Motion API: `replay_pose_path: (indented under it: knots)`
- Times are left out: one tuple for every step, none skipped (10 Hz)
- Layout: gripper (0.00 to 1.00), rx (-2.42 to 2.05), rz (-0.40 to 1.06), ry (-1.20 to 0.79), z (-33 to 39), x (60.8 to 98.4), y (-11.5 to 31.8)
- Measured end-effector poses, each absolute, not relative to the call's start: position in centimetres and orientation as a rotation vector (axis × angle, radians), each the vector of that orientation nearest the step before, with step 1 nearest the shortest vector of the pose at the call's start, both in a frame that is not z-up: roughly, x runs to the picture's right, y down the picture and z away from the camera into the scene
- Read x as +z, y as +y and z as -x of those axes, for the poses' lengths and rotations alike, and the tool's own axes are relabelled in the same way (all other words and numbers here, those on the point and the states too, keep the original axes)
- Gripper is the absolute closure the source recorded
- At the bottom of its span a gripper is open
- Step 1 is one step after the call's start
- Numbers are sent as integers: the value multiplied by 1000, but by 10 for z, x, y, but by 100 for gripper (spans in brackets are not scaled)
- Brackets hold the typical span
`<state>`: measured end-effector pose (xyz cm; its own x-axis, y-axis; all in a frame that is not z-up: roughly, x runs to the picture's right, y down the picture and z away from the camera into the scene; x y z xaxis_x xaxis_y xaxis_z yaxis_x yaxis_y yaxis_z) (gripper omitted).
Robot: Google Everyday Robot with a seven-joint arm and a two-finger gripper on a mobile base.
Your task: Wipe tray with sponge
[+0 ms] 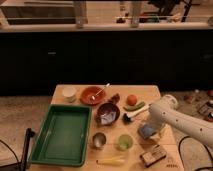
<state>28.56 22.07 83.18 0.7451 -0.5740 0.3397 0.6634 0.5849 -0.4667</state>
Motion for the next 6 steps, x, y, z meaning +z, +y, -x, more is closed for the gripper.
replay_pose_path:
  knots:
    - [20,-697,620,-182,-286,832,218]
    - [20,-664,631,-223,-287,833,219]
    - [20,-641,635,-257,-289,834,218]
    - [20,-603,643,-311,-291,835,219]
    - [20,-581,645,-343,-291,836,220]
    - [20,-560,648,-379,-290,837,221]
